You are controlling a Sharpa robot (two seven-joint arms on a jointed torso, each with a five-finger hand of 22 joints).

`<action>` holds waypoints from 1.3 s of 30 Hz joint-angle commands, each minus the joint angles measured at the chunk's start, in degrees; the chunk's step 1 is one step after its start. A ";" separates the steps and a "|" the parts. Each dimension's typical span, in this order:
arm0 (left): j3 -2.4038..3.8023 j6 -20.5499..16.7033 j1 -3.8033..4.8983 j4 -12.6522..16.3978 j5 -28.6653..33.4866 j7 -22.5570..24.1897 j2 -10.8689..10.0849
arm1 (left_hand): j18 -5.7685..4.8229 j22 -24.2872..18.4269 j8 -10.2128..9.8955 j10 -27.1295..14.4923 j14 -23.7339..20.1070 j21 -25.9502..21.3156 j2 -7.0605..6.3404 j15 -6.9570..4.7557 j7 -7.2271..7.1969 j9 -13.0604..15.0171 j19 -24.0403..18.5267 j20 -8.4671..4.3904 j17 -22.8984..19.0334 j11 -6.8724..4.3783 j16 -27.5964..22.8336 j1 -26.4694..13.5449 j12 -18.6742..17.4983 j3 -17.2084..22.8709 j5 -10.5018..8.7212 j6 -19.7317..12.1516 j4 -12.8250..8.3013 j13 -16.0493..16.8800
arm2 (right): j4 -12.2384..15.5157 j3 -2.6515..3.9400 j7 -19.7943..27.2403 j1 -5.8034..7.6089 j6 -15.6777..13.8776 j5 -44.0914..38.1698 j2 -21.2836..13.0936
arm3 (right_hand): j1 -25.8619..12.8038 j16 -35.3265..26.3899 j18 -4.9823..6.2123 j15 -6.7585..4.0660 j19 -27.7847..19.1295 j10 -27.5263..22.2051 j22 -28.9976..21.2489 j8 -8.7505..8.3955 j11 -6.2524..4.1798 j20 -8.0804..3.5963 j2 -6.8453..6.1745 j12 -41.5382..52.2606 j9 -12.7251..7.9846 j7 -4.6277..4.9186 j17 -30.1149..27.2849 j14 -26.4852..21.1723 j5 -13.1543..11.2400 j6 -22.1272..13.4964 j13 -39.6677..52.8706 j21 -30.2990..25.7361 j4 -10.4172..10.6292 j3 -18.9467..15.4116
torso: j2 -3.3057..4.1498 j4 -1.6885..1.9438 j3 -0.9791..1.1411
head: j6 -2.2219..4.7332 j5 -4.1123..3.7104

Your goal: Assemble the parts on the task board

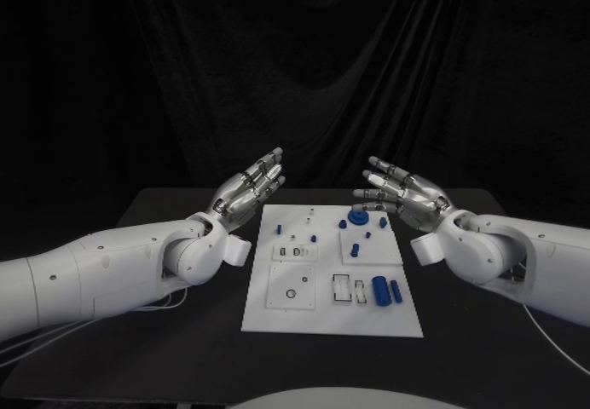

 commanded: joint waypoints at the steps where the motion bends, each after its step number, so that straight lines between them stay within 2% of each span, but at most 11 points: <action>1: 0.05 -3.09 -0.07 0.06 -7.05 10.23 -0.70 | -0.15 0.05 0.41 0.65 -0.13 -0.16 -0.16 0.56 0.21 0.12 0.15 0.69 -0.06 0.18 -0.21 1.36 0.28 -0.47 0.18 0.94 -0.10 0.15 | -0.39 0.13 -2.64 2.00 0.80 -5.08 -0.46 | 2.70 7.27 0.66 -1.46 8.61 7.32 2.89 2.55 2.12 -1.19 0.27 10.35 0.91 3.06 2.26 12.82 0.11 4.17 2.27 6.16 -1.39 0.08 | 0.06 0.05 -0.09 | -2.04 0.61; 4: 0.05 -3.71 -0.07 0.32 -8.00 10.61 -1.45 | -0.02 0.17 0.44 0.92 -0.06 0.01 -0.20 0.83 0.35 0.17 0.33 1.11 -0.02 0.32 -0.15 2.03 0.31 -0.59 0.18 1.56 -0.08 0.20 | -0.81 0.13 -4.46 4.13 -0.60 -9.54 -0.70 | 6.06 13.16 0.53 -4.70 15.48 13.76 6.41 5.52 2.05 -4.17 0.81 17.95 1.65 4.48 3.61 22.27 0.21 8.19 3.22 12.84 -3.42 0.67 | 0.15 0.04 -0.15 | -3.20 1.15; 5: 0.05 -3.96 -0.07 0.51 -8.29 10.73 -1.79 | 0.02 0.19 0.44 0.96 -0.04 0.04 -0.16 0.98 0.48 0.18 0.37 1.29 -0.01 0.38 -0.13 2.26 0.31 -0.59 0.18 1.71 -0.09 0.21 | -0.89 0.13 -5.53 5.08 -1.46 -12.20 -0.85 | 6.67 16.28 0.57 -5.88 17.89 15.58 8.42 8.31 1.18 -5.56 0.57 19.34 2.48 5.95 4.41 26.13 0.19 12.70 3.04 16.27 -3.75 0.49 | 0.18 0.05 -0.16 | -3.81 1.38; 7: 0.05 -4.54 -0.06 1.03 -9.04 10.96 -2.56 | 0.16 0.28 0.46 1.20 0.06 0.18 -0.22 1.27 0.65 0.23 0.52 1.76 0.05 0.56 -0.05 3.12 0.35 -0.61 0.18 2.22 -0.13 0.25 | -0.83 0.13 -8.11 6.97 -4.07 -19.02 -1.28 | 7.69 19.71 0.56 -6.92 18.84 17.30 11.11 10.30 0.47 -6.58 0.44 20.37 2.82 7.00 5.20 28.35 0.15 16.23 2.37 20.25 -4.45 0.46 | 0.28 0.07 -0.16 | -4.61 1.70; 10: 0.05 -5.65 -0.02 2.08 -10.66 11.22 -3.86 | 0.24 0.33 0.47 1.42 0.15 0.27 -0.36 1.64 0.73 0.26 0.63 2.20 0.09 0.83 0.01 3.67 0.39 -0.74 0.17 2.66 -0.10 0.30 | -0.81 0.13 -12.06 9.42 -7.12 -30.90 -1.66 | 8.70 27.39 0.53 -8.48 22.36 22.73 16.97 11.10 0.30 -8.08 -0.40 21.62 2.56 6.52 7.99 33.94 0.20 18.29 1.40 28.45 -5.15 0.69 | 0.92 0.16 -0.21 | -5.20 1.59; 14: 0.05 -7.03 0.01 3.35 -12.95 11.59 -5.50 | 0.31 0.38 0.49 1.63 0.23 0.36 -0.55 1.85 0.81 0.30 0.73 2.51 0.12 1.09 0.05 4.15 0.42 -0.88 0.17 3.09 -0.12 0.33 | -1.14 0.13 -17.37 12.01 -10.89 -51.37 -1.83 | 8.69 33.44 -2.23 -9.42 30.42 27.47 37.61 14.19 -0.03 -8.95 -1.14 20.70 3.51 7.02 10.45 37.80 0.27 27.75 0.76 43.99 -4.96 1.11 | 1.98 0.48 -0.43 | -5.20 1.11; 16: 0.05 -7.68 0.04 4.19 -13.80 11.65 -6.37 | 0.38 0.41 0.50 1.86 0.32 0.41 -0.79 2.02 0.92 0.33 0.80 2.73 0.16 1.32 0.10 4.92 0.45 -0.93 0.19 3.48 -0.18 0.37 | -1.02 0.13 -20.87 13.10 -12.09 -63.60 -1.99 | 9.37 36.35 -3.28 -10.06 32.87 31.25 45.71 13.18 -0.62 -9.57 -1.62 18.36 3.82 6.08 12.04 39.35 0.38 31.37 0.75 49.77 -5.11 2.85 | 2.84 0.66 -0.62 | -5.20 0.93; 24: 0.05 -9.29 0.16 6.40 -16.97 11.95 -8.30 | 0.40 0.42 0.41 2.40 0.45 0.48 -1.73 2.26 1.52 0.39 0.86 2.96 0.20 1.77 0.13 8.69 0.51 -0.51 0.19 4.43 -0.98 0.44 | 0.12 0.13 -31.48 15.20 -9.73 -92.85 -2.15 | 8.78 39.27 -4.36 -11.01 34.84 36.53 54.13 9.96 -1.71 -10.34 -5.31 11.32 4.56 3.85 15.07 40.72 0.54 37.41 0.89 54.99 -4.39 10.31 | 6.05 1.58 -1.11 | -5.00 -0.13; 27: 0.05 -10.11 0.18 6.83 -18.93 12.30 -8.78 | 0.37 0.33 0.42 2.61 0.39 0.35 -2.03 2.09 1.62 0.42 0.70 2.75 0.17 1.96 0.08 9.55 0.54 -0.43 0.18 4.77 -1.36 0.47 | 0.41 0.13 -33.02 15.43 -8.46 -97.54 -1.92 | 7.35 40.82 -4.85 -11.09 36.07 39.04 57.43 7.68 -1.69 -10.44 -8.08 8.19 4.67 3.93 18.16 42.14 0.56 39.08 0.87 56.69 -3.15 16.47 | 7.48 2.07 -1.28 | -4.27 -1.03; 31: 0.05 -11.20 0.18 7.07 -20.96 12.79 -9.19 | 0.27 0.17 0.42 2.73 0.13 0.07 -2.21 1.52 1.84 0.44 0.40 2.06 0.06 2.02 -0.07 10.18 0.55 -0.41 0.18 5.08 -1.59 0.48 | 0.43 0.13 -33.88 15.53 -7.67 -101.16 -1.52 | 5.65 42.06 -5.07 -11.16 36.58 40.96 58.94 6.65 -1.88 -10.44 -10.51 6.50 4.94 3.97 20.59 43.07 0.42 40.49 0.98 57.32 -1.77 20.29 | 8.56 2.53 -1.46 | -3.85 -1.91; 39: 0.05 -12.81 0.19 7.88 -22.82 13.66 -10.04 | -0.12 -0.04 0.44 2.99 -0.13 -0.28 -2.45 0.79 2.13 0.48 0.04 0.86 -0.06 1.85 -0.21 11.05 0.57 -0.35 0.18 5.75 -1.93 0.50 | -0.20 0.13 -33.94 15.54 -7.22 -104.84 -0.62 | 2.85 46.67 -5.77 -11.38 38.55 43.11 62.72 4.98 -2.22 -10.66 -13.78 4.85 5.14 4.02 28.69 45.88 0.29 41.03 1.15 59.13 1.18 24.28 | 10.92 3.91 -2.04 | -2.55 -4.24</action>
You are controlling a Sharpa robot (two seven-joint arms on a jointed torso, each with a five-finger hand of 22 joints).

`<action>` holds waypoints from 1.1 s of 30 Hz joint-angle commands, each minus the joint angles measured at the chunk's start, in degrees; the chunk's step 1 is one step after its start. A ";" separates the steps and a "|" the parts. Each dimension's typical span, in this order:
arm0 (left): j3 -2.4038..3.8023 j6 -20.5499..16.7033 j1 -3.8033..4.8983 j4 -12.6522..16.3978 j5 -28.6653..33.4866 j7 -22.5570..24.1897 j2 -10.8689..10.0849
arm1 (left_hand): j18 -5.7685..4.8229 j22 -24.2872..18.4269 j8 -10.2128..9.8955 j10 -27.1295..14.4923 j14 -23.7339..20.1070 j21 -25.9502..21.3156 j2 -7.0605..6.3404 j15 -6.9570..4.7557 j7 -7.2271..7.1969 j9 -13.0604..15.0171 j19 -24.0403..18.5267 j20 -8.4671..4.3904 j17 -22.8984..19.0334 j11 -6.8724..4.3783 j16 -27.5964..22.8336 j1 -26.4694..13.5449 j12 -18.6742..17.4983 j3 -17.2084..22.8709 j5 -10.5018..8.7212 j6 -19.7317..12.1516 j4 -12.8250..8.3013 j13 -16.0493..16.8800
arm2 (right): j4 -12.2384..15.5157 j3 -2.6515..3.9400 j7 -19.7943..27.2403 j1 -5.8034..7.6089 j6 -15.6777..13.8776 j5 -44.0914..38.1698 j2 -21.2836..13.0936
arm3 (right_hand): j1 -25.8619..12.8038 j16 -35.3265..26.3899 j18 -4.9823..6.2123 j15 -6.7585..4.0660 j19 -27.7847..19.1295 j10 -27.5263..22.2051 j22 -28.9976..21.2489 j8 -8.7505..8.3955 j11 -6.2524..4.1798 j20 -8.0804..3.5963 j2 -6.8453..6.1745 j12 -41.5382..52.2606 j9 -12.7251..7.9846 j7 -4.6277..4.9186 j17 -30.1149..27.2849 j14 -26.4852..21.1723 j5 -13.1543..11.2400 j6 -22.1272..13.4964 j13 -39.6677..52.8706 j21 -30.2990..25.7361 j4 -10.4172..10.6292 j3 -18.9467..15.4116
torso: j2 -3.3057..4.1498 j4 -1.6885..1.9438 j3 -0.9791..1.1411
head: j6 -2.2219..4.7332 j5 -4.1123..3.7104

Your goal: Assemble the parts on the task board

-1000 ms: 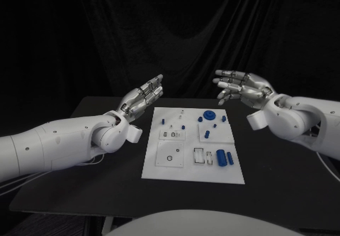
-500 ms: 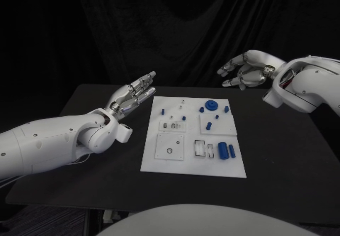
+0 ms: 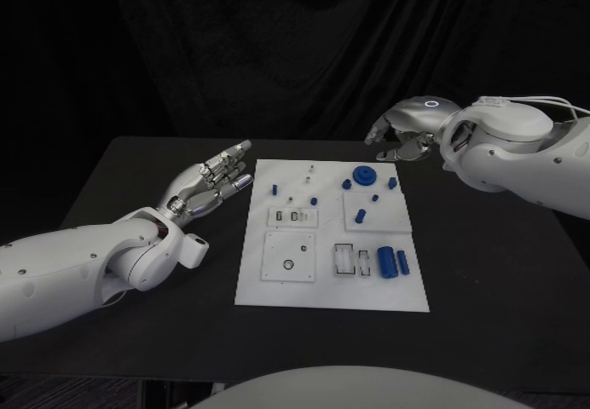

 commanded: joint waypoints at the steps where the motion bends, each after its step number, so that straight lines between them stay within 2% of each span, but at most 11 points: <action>1: 0.05 -2.26 0.14 0.54 -2.79 13.56 -0.27 | -0.26 -0.11 0.22 0.41 -0.11 -0.31 -0.06 -0.53 0.13 0.10 -0.13 -0.68 -0.08 0.03 -0.21 1.01 0.36 0.21 0.18 0.52 -0.65 0.04 | -0.36 0.05 -2.54 0.10 0.82 -5.92 0.19 | -0.27 0.56 -0.38 0.02 0.45 0.75 0.59 -0.43 0.04 -0.06 -1.07 -0.45 0.13 0.06 1.06 0.51 0.07 0.44 0.08 0.34 0.50 0.90 | 1.65 0.90 -0.40 | 0.67 -0.81; 2: 0.05 -2.42 0.14 0.68 -2.85 13.60 -0.43 | -0.30 -0.12 0.22 0.42 -0.11 -0.32 -0.08 -0.55 0.14 0.10 -0.14 -0.75 -0.08 0.02 -0.21 1.07 0.37 0.23 0.19 0.56 -0.68 0.04 | -0.53 0.05 -2.31 0.05 0.78 -6.04 0.32 | -0.40 0.68 -0.40 0.02 0.52 0.86 0.73 -0.48 0.05 -0.06 -1.21 -0.51 0.14 0.12 1.26 0.57 0.06 0.49 0.09 0.41 0.66 1.04 | 2.02 1.14 -0.52 | 1.02 -1.11; 6: 0.05 -2.87 0.14 1.31 -2.99 13.63 -1.19 | -0.61 -0.12 0.19 0.12 -0.11 -0.32 -0.09 -0.70 0.16 0.10 -0.14 -1.19 -0.08 -0.08 -0.21 1.27 0.29 0.29 0.18 0.66 -0.67 -0.06 | -1.10 0.05 -1.43 -0.14 0.64 -6.18 0.87 | -1.16 2.77 -0.68 -0.02 1.28 2.37 2.20 -1.26 0.00 -0.08 -2.19 -0.92 0.17 0.16 4.97 1.72 0.04 0.32 0.20 1.11 1.89 2.44 | 2.85 1.70 -0.82 | 1.95 -2.05; 12: 0.05 -2.68 0.14 1.73 -3.04 13.47 -1.71 | -0.77 -0.12 0.13 -0.12 -0.11 -0.32 -0.09 -0.77 0.16 0.07 -0.14 -1.38 -0.08 -0.16 -0.21 1.46 0.25 0.38 0.19 0.51 -0.74 -0.13 | -1.43 0.05 -0.95 -0.57 1.27 -4.02 1.46 | -1.19 4.46 -1.00 0.20 2.15 3.75 3.73 -1.99 0.43 0.02 -2.70 -1.71 0.12 -0.03 7.87 2.72 0.03 0.00 0.22 1.87 2.35 3.73 | 3.41 1.91 -0.96 | 2.72 -2.72; 13: 0.05 -2.61 0.14 1.79 -3.05 13.44 -1.80 | -0.79 -0.12 0.12 -0.14 -0.11 -0.32 -0.08 -0.76 0.16 0.07 -0.14 -1.39 -0.08 -0.15 -0.21 1.51 0.24 0.41 0.19 0.48 -0.77 -0.13 | -1.51 0.05 -0.81 -0.65 1.38 -3.69 1.61 | -1.17 4.60 -1.03 0.23 2.23 3.86 3.86 -2.02 0.46 0.05 -2.73 -1.80 0.12 -0.01 8.14 2.80 0.03 0.04 0.21 1.93 2.35 3.84 | 3.69 2.09 -1.08 | 3.02 -2.93; 16: 0.05 -2.41 0.14 1.87 -3.05 13.36 -1.94 | -0.82 -0.12 0.10 -0.17 -0.11 -0.32 -0.06 -0.72 0.14 0.06 -0.14 -1.39 -0.08 -0.11 -0.21 1.61 0.24 0.46 0.19 0.39 -0.86 -0.14 | -1.83 0.05 -0.37 -0.88 1.90 -3.12 2.06 | -1.04 4.78 -1.07 0.31 2.36 4.14 4.11 -2.01 0.52 0.14 -2.83 -2.22 0.20 -0.04 8.44 2.90 0.03 0.34 0.15 2.05 2.32 4.24 | 4.19 2.33 -1.23 | 3.50 -3.29; 22: 0.05 -2.15 0.14 1.91 -3.06 13.28 -2.01 | -0.88 -0.12 0.06 -0.25 -0.11 -0.32 0.02 -0.64 0.12 0.04 -0.14 -1.37 -0.08 -0.01 -0.21 1.81 0.23 0.61 0.20 0.23 -1.04 -0.16 | -2.26 0.05 0.25 -1.41 3.80 -2.73 2.60 | -0.88 5.25 -1.14 0.22 2.58 5.22 4.59 -2.02 0.33 0.14 -3.11 -2.82 0.35 -0.27 9.35 3.08 0.02 0.91 0.18 2.27 2.20 5.12 | 4.90 2.57 -1.39 | 4.43 -4.04; 24: 0.05 -2.09 0.14 1.89 -3.06 13.26 -1.98 | -0.90 -0.12 0.05 -0.29 -0.11 -0.32 0.02 -0.62 0.12 0.04 -0.14 -1.36 -0.08 0.01 -0.21 1.85 0.22 0.63 0.20 0.19 -1.08 -0.17 | -2.28 0.05 0.13 -1.62 4.62 -2.68 2.64 | -0.98 5.26 -1.10 0.04 2.50 6.14 4.57 -1.88 0.02 0.02 -3.41 -3.12 0.60 -0.65 9.42 2.99 0.01 1.55 0.30 2.23 2.15 5.74 | 5.09 2.65 -1.40 | 4.64 -4.20; 25: 0.05 -2.06 0.14 1.87 -3.06 13.26 -1.95 | -0.90 -0.12 0.05 -0.30 -0.11 -0.32 0.02 -0.61 0.12 0.03 -0.14 -1.36 -0.08 0.01 -0.21 1.87 0.22 0.64 0.20 0.18 -1.10 -0.18 | -2.29 0.05 0.06 -1.75 5.04 -2.65 2.64 | -1.15 5.11 -1.03 -0.06 2.29 6.48 4.32 -1.96 -0.13 -0.07 -3.66 -3.21 0.71 -0.99 9.21 2.80 -0.02 1.54 0.43 2.07 2.16 5.95 | 5.11 2.69 -1.41 | 4.67 -4.25; 28: 0.05 -1.92 0.14 1.80 -3.06 13.22 -1.86 | -0.92 -0.12 0.04 -0.34 -0.11 -0.32 0.02 -0.58 0.13 0.03 -0.14 -1.35 -0.08 0.04 -0.21 1.93 0.21 0.67 0.19 0.14 -1.16 -0.18 | -2.46 0.05 -0.10 -2.11 5.97 -2.61 2.67 | -1.49 4.86 -0.93 -0.17 1.96 6.91 3.94 -2.11 -0.29 -0.19 -4.04 -3.09 0.91 -1.13 8.85 2.50 -0.04 1.42 0.75 1.81 2.14 6.23 | 5.25 2.89 -1.42 | 4.88 -4.43; 33: 0.05 -1.54 0.14 1.59 -3.06 13.03 -1.62 | -0.94 -0.12 0.02 -0.38 -0.11 -0.32 0.04 -0.54 0.15 0.02 -0.14 -1.33 -0.08 0.06 -0.21 1.97 0.21 0.70 0.19 0.05 -1.21 -0.19 | -2.91 0.05 -0.37 -2.51 6.25 -2.59 2.82 | -1.62 4.78 -0.92 -0.20 1.92 6.68 3.93 -2.13 -0.32 -0.23 -4.27 -3.16 1.00 -1.15 8.77 2.38 -0.07 1.41 0.82 1.78 2.10 6.26 | 5.40 2.90 -1.41 | 4.86 -4.49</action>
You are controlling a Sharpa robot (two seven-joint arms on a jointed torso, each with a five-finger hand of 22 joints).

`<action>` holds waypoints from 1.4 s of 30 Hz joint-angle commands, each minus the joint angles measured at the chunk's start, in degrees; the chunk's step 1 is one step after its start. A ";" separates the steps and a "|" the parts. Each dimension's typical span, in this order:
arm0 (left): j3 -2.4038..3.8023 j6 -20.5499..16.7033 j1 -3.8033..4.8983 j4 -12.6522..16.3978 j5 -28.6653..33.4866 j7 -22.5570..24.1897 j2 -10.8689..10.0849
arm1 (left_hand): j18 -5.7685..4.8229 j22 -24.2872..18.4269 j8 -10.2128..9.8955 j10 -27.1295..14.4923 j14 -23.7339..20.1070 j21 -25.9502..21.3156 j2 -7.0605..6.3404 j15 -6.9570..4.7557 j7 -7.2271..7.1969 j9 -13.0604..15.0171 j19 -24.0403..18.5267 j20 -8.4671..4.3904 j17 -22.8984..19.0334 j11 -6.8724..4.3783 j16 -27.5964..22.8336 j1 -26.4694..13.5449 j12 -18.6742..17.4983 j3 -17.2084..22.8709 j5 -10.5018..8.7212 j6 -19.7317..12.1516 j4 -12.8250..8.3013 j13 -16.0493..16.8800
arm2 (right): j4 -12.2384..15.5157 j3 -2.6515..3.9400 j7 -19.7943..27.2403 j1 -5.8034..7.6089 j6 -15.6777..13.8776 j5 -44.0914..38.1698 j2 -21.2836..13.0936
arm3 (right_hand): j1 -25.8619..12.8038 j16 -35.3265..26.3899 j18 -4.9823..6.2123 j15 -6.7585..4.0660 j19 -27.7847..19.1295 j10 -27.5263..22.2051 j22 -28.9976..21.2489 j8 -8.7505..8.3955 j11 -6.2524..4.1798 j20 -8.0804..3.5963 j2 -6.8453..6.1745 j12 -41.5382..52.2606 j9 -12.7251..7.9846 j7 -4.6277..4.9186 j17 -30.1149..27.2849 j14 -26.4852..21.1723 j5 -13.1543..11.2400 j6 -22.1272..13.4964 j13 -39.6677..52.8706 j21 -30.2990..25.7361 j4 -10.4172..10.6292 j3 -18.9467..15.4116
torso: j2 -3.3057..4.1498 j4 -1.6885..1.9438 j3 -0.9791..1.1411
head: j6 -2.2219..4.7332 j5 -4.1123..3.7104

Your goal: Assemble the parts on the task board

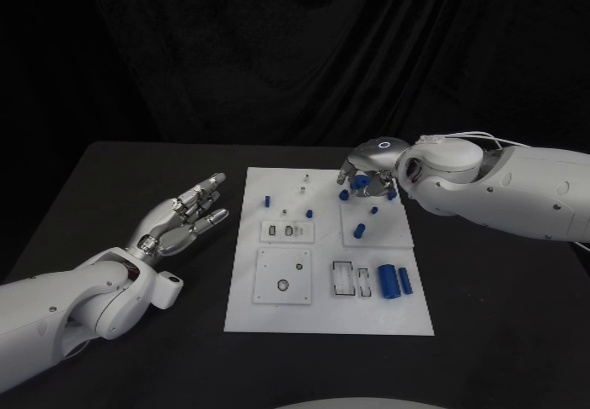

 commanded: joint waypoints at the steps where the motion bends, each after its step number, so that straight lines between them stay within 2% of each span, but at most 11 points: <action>1: 0.04 0.66 0.14 -0.07 -0.37 12.96 0.28 | -0.94 -0.06 0.01 -0.39 -0.12 -0.33 -0.13 -0.11 -0.13 -0.02 -0.14 -0.29 -0.08 0.08 -0.21 0.59 0.21 0.08 0.19 -0.25 -0.28 -0.06 | -0.32 0.04 -0.50 -0.26 1.91 0.13 0.07 | -0.13 -0.32 -0.91 -0.17 -0.44 -0.14 0.76 -0.31 -0.10 -0.25 -0.69 -0.27 0.09 -0.34 -0.12 -0.32 -0.06 -0.02 0.08 -0.24 -0.04 0.22 | 0.21 0.09 -0.02 | -0.04 0.00; 7: 0.04 1.34 0.14 -0.46 -0.37 12.68 0.70 | -0.99 -0.06 -0.03 -0.72 -0.12 -0.33 0.11 0.13 0.08 -0.04 -0.14 -0.05 -0.08 0.22 -0.21 0.35 0.15 0.14 0.18 -0.50 -0.16 -0.13 | -0.66 0.04 -0.38 -0.52 1.61 0.14 0.24 | -0.12 -0.29 -0.91 -0.20 -0.45 -0.15 0.78 -0.24 -0.16 -0.28 -0.73 -0.21 0.20 -0.32 -0.01 -0.35 -0.05 0.14 0.19 -0.25 -0.13 0.33 | 0.32 0.11 -0.13 | 0.10 -0.04; 16: 0.04 1.74 0.14 -0.65 -0.37 12.42 0.77 | -0.97 -0.06 -0.03 -0.79 -0.12 -0.33 0.15 0.28 0.24 -0.04 -0.14 0.15 -0.08 0.28 -0.21 0.25 0.15 0.15 0.18 -0.52 -0.13 -0.14 | -1.11 0.04 -0.32 -0.78 0.29 0.14 0.52 | -0.21 -1.03 -0.64 -0.20 -1.33 -1.51 -0.30 -0.39 -0.13 -0.35 -0.98 -0.48 0.60 -0.41 -1.17 -1.12 -0.06 0.01 0.59 -0.97 -0.58 0.81 | 0.50 0.19 -0.18 | -0.01 -0.01; 19: 0.04 1.84 0.14 -0.72 -0.37 12.33 0.76 | -0.97 -0.06 -0.02 -0.80 -0.12 -0.33 0.15 0.32 0.27 -0.03 -0.14 0.21 -0.08 0.31 -0.21 0.24 0.15 0.15 0.18 -0.48 -0.13 -0.15 | -1.38 0.04 0.04 -0.82 -0.84 0.14 0.59 | -0.24 -1.26 -0.52 -0.14 -1.76 -2.75 -0.75 -0.76 -0.06 -0.31 -0.94 -0.56 0.83 -1.00 -1.42 -1.48 -0.08 -0.57 0.97 -1.35 -0.98 1.23 | 0.53 0.27 -0.21 | -0.04 -0.05; 21: 0.04 1.92 0.14 -0.78 -0.37 12.26 0.77 | -0.97 -0.06 -0.02 -0.80 -0.12 -0.33 0.15 0.32 0.27 -0.03 -0.14 0.21 -0.08 0.31 -0.21 0.24 0.15 0.15 0.18 -0.48 -0.13 -0.15 | -1.56 0.04 0.28 -0.83 -1.38 0.14 0.67 | -0.29 -1.36 -0.49 -0.12 -1.87 -3.09 -0.86 -0.80 -0.06 -0.29 -0.90 -0.56 0.92 -1.14 -1.57 -1.61 -0.08 -0.62 1.09 -1.45 -1.07 1.34 | 0.66 0.24 -0.30 | 0.04 -0.01; 25: 0.04 2.06 0.14 -0.92 -0.37 12.15 0.84 | -0.92 -0.06 -0.03 -0.87 -0.12 -0.33 0.17 0.49 0.38 -0.04 -0.14 0.45 -0.08 0.42 -0.21 0.18 0.14 0.17 0.19 -0.58 -0.15 -0.16 | -1.97 0.04 0.73 -0.88 -2.06 0.14 0.94 | -0.41 -1.31 -0.50 -0.09 -1.87 -3.45 -0.79 -0.88 -0.01 -0.27 -0.60 -0.48 1.05 -1.36 -1.41 -1.68 -0.06 -0.71 1.30 -1.47 -1.11 1.59 | 0.74 0.19 -0.31 | 0.08 -0.04; 28: 0.04 2.19 0.14 -1.03 -0.37 12.06 0.95 | -0.86 -0.06 -0.06 -0.92 -0.12 -0.33 0.21 0.65 0.34 -0.06 -0.14 0.69 -0.08 0.59 -0.21 0.14 0.14 0.21 0.19 -0.77 -0.17 -0.16 | -2.26 0.04 1.00 -1.00 -2.35 0.14 1.16 | -0.45 -1.05 -0.57 -0.09 -1.68 -3.36 -0.42 -0.82 -0.01 -0.24 -0.17 -0.07 1.31 -0.69 -0.91 -1.55 -0.05 -0.45 1.70 -1.33 -1.26 2.10 | 0.72 0.25 -0.31 | -0.01 -0.10; 32: 0.04 2.30 0.14 -1.13 -0.37 12.03 1.01 | -0.86 -0.06 -0.06 -0.92 -0.12 -0.33 0.21 0.65 0.34 -0.06 -0.14 0.69 -0.08 0.59 -0.21 0.14 0.14 0.21 0.19 -0.77 -0.17 -0.16 | -2.98 0.04 1.41 -1.28 -2.60 0.14 1.66 | -0.54 -0.76 -0.68 -0.13 -1.36 -3.06 0.11 -0.38 -0.10 -0.25 0.07 0.43 1.77 -0.31 -0.41 -1.35 -0.05 0.58 2.14 -1.08 -1.46 2.69 | 0.71 0.24 -0.36 | -0.12 -0.06; 42: 0.04 2.71 0.13 -1.30 -0.37 12.03 1.17 | -0.82 -0.06 -0.07 -0.92 -0.12 -0.33 0.24 0.75 0.31 -0.06 -0.14 0.82 -0.08 0.69 -0.21 0.15 0.15 0.26 0.19 -0.84 -0.22 -0.16 | -4.99 0.05 2.64 -2.13 -2.44 0.14 2.84 | -1.02 -0.32 -0.84 -0.34 -0.89 -1.48 0.96 0.20 -0.40 -0.41 -0.04 1.57 2.65 -0.14 0.53 -1.05 -0.07 2.03 2.97 -0.71 -1.68 3.71 | 0.79 0.20 -0.42 | -0.38 0.18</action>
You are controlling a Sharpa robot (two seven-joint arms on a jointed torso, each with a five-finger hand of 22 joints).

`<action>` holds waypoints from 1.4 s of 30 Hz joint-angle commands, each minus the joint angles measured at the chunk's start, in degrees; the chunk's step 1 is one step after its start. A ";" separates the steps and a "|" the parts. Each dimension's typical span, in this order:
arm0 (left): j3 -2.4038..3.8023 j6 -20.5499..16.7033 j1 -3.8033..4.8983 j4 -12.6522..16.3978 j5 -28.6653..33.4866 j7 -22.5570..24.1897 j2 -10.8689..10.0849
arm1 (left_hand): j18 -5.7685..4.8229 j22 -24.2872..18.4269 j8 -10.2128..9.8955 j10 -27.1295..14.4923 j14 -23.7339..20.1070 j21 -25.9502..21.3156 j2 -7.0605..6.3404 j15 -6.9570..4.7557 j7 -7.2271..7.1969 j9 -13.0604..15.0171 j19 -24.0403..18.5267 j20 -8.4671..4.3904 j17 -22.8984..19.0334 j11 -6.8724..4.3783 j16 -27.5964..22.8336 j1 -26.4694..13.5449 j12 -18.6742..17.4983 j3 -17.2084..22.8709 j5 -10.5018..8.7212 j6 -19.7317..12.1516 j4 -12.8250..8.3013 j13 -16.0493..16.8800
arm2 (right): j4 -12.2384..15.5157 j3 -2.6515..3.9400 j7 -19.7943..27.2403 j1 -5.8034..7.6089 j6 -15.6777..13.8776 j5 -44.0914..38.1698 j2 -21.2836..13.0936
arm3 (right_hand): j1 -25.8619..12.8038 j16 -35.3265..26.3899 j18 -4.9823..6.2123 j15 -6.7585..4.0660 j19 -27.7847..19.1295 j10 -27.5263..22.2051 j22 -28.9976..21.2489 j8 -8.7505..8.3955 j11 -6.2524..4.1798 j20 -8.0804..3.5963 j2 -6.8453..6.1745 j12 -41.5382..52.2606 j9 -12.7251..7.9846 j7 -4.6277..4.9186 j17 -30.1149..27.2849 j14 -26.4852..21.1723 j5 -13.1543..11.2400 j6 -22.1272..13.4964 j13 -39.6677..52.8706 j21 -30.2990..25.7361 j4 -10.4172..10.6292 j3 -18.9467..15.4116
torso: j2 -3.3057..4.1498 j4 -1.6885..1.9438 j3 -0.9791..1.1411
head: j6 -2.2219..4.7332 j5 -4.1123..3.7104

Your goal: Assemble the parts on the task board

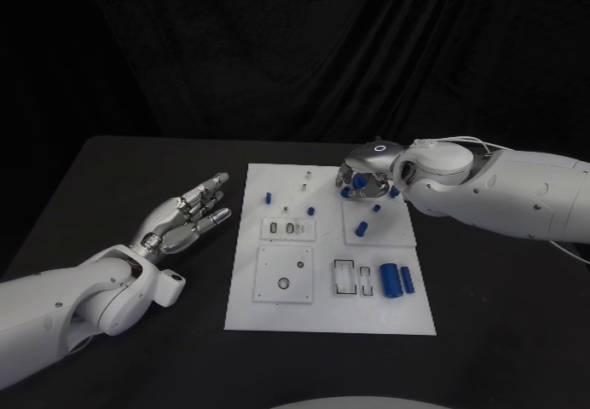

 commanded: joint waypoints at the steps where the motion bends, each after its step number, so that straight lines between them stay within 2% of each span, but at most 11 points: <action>1: 0.04 1.00 0.13 0.03 -0.25 12.00 0.08 | -0.82 -0.08 -0.07 -0.37 -0.19 -0.34 0.25 0.41 -0.11 -0.05 -0.14 0.40 -0.05 0.22 -0.21 0.16 0.15 0.27 0.19 -0.42 -0.25 -0.05 | -0.40 0.04 0.82 -0.32 -0.78 -0.10 0.12 | -0.69 0.41 -0.87 -0.25 0.50 1.25 1.06 0.82 -0.07 0.07 -0.02 0.78 0.56 0.32 0.27 0.20 -0.07 1.55 0.34 0.49 -0.06 0.69 | 0.05 -0.02 -0.06 | -0.17 0.10; 9: 0.04 1.20 0.13 -0.14 -0.25 11.93 0.13 | -0.80 -0.08 -0.06 -0.38 -0.19 -0.34 0.26 0.49 -0.10 -0.04 -0.14 0.47 -0.05 0.28 -0.21 0.18 0.15 0.30 0.19 -0.42 -0.30 -0.05 | -0.93 0.04 1.88 -0.62 -1.62 -0.05 0.28 | -0.46 1.14 -1.21 -0.94 1.48 5.76 2.70 2.90 -1.18 -0.51 0.46 2.54 2.91 1.13 1.82 0.90 -0.12 5.40 1.42 1.30 -0.95 2.43 | 0.08 0.06 -0.06 | -0.39 -0.08; 11: 0.04 1.28 0.13 -0.18 -0.25 11.93 0.20 | -0.79 -0.08 -0.06 -0.37 -0.19 -0.34 0.29 0.54 -0.09 -0.04 -0.14 0.53 -0.05 0.32 -0.21 0.19 0.15 0.34 0.19 -0.43 -0.32 -0.05 | -1.29 0.04 2.76 -0.66 -2.62 0.75 0.36 | 0.26 2.05 -1.18 -1.76 1.39 7.91 2.71 3.81 -2.45 -1.15 1.04 2.93 4.12 1.69 3.63 1.71 -0.16 6.90 1.73 1.19 -1.75 3.25 | 0.13 0.19 -0.06 | -0.36 -0.24; 12: 0.04 1.32 0.13 -0.18 -0.25 11.94 0.22 | -0.78 -0.08 -0.06 -0.36 -0.19 -0.34 0.32 0.59 -0.09 -0.04 -0.14 0.58 -0.05 0.35 -0.21 0.20 0.16 0.36 0.19 -0.41 -0.35 -0.04 | -1.48 0.04 3.13 -0.67 -2.95 1.21 0.42 | 0.28 2.21 -1.16 -1.85 1.34 8.09 2.64 3.89 -2.56 -1.25 1.09 2.89 4.27 1.76 3.96 1.83 -0.16 7.03 1.74 1.14 -1.80 3.32 | 0.15 0.19 -0.04 | -0.34 -0.31; 15: 0.04 1.39 0.13 -0.22 -0.25 11.95 0.27 | -0.78 -0.08 -0.05 -0.35 -0.19 -0.34 0.33 0.62 -0.08 -0.03 -0.14 0.62 -0.05 0.37 -0.21 0.21 0.16 0.38 0.19 -0.37 -0.37 -0.04 | -1.93 0.04 3.87 -0.68 -3.61 2.14 0.58 | 0.35 2.57 -1.28 -2.02 1.61 9.50 3.09 4.53 -2.46 -1.58 1.37 2.67 5.22 2.12 4.73 2.23 -0.18 8.09 1.79 1.31 -2.13 3.66 | 0.15 0.15 -0.05 | -0.30 -0.34; 19: 0.04 1.50 0.13 -0.28 -0.25 11.93 0.34 | -0.75 -0.08 -0.03 -0.34 -0.19 -0.34 0.39 0.73 0.00 -0.02 -0.14 0.76 -0.05 0.44 -0.21 0.22 0.17 0.45 0.19 -0.32 -0.42 -0.04 | -2.29 0.04 4.79 -0.69 -4.95 2.80 0.71 | 0.57 2.45 -1.29 -2.11 1.63 11.26 3.17 5.39 -2.65 -1.67 1.69 2.51 6.23 2.39 4.66 2.26 -0.22 9.61 1.83 1.28 -2.52 3.90 | 0.12 -0.08 -0.07 | -0.32 -0.09; 26: 0.04 1.64 0.13 -0.38 -0.25 11.81 0.24 | -0.71 -0.08 0.01 -0.23 -0.19 -0.34 0.50 0.86 0.17 0.01 -0.14 0.92 -0.05 0.53 -0.21 0.16 0.19 0.52 0.19 -0.17 -0.42 -0.01 | -2.09 0.10 5.24 -0.61 -7.69 3.59 0.53 | 0.29 3.12 -1.39 -2.30 1.92 13.83 3.65 6.40 -2.80 -1.90 1.76 1.45 7.92 2.48 6.20 2.99 -0.25 11.36 1.65 1.40 -2.85 3.74 | 0.13 -0.13 -0.10 | -0.09 0.23; 33: 0.04 1.82 0.12 -0.68 -0.25 11.64 0.34 | -0.69 -0.08 0.01 -0.22 -0.19 -0.34 0.56 0.91 0.26 0.01 -0.14 0.99 -0.05 0.57 -0.21 0.09 0.20 0.55 0.19 -0.15 -0.39 0.00 | -1.41 0.38 5.05 0.70 -10.12 4.56 1.25 | -0.05 3.48 -1.52 -2.21 2.31 14.73 4.17 6.67 -2.74 -1.86 1.63 0.79 8.59 2.52 6.97 3.38 -0.25 11.85 1.49 1.67 -2.77 3.56 | 0.12 -0.06 -0.12 | 0.13 0.50; 40: 0.04 1.83 0.12 -0.87 -0.25 11.61 0.70 | -0.66 -0.08 0.03 -0.23 -0.19 -0.34 0.66 0.95 0.36 0.02 -0.14 1.07 -0.05 0.59 -0.21 -0.03 0.19 0.58 0.19 -0.09 -0.32 0.00 | -4.23 0.81 5.09 1.76 -11.89 6.73 5.15 | -0.31 3.82 -1.65 -2.04 2.65 14.94 4.65 6.49 -2.62 -1.77 1.55 0.03 8.93 2.60 7.67 3.68 -0.21 11.57 1.27 1.94 -2.67 3.52 | 0.10 -0.03 -0.26 | 0.11 0.49; 42: 0.04 1.82 0.12 -0.84 -0.25 11.63 0.75 | -0.66 -0.08 0.03 -0.24 -0.19 -0.34 0.66 0.95 0.36 0.03 -0.14 1.07 -0.05 0.59 -0.21 -0.04 0.19 0.58 0.19 -0.06 -0.32 -0.01 | -5.39 0.89 5.06 1.83 -11.98 6.91 6.27 | -0.32 3.84 -1.64 -2.02 2.62 14.95 4.61 6.46 -2.61 -1.75 1.55 -0.04 8.96 2.61 7.72 3.70 -0.21 11.52 1.25 1.90 -2.67 3.53 | 0.17 0.05 -0.23 | 0.14 0.49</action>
